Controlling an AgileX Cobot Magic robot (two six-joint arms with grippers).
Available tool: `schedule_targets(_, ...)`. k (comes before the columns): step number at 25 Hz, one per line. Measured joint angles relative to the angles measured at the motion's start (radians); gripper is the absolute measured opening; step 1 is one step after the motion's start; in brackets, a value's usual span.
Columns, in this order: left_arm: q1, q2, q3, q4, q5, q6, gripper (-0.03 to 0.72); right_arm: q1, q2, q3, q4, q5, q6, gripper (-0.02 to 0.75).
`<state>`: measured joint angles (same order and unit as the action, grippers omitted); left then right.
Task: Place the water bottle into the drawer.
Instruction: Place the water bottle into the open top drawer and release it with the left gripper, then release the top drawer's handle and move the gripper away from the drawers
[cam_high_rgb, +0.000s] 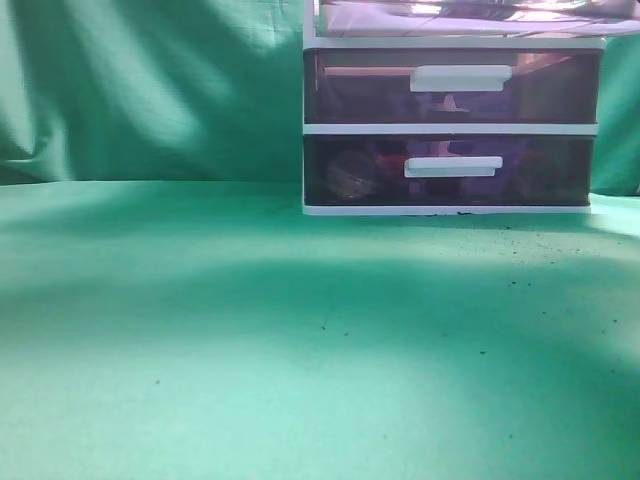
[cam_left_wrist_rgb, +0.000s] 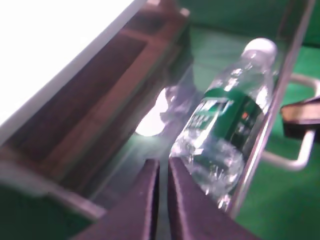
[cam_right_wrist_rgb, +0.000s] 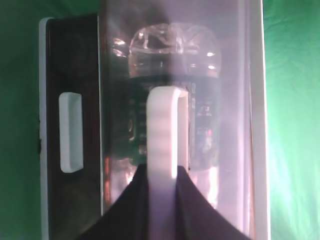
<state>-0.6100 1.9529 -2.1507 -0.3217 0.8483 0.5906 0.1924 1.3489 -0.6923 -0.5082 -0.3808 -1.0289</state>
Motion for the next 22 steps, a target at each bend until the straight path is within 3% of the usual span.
schedule_targets(3,0.005,-0.087,0.0,0.245,0.133,-0.302,0.0,0.0,0.016,-0.02,0.039,0.004,-0.036,0.099)
schedule_targets(6,0.029,-0.175,0.028,0.341,0.174,-0.439,0.0,0.0,0.071,-0.093,0.087,0.005,-0.05,0.099)
schedule_targets(10,0.045,-0.326,0.223,0.357,0.102,-0.486,0.0,0.0,0.17,-0.209,0.1,0.007,-0.067,0.099)
schedule_targets(18,0.045,-0.703,0.871,0.255,-0.111,-0.526,0.0,0.0,0.366,-0.437,0.1,0.016,-0.075,0.099)
schedule_targets(22,0.045,-0.853,1.063,0.244,-0.125,-0.526,0.0,0.0,0.44,-0.523,0.104,0.004,-0.077,0.099)
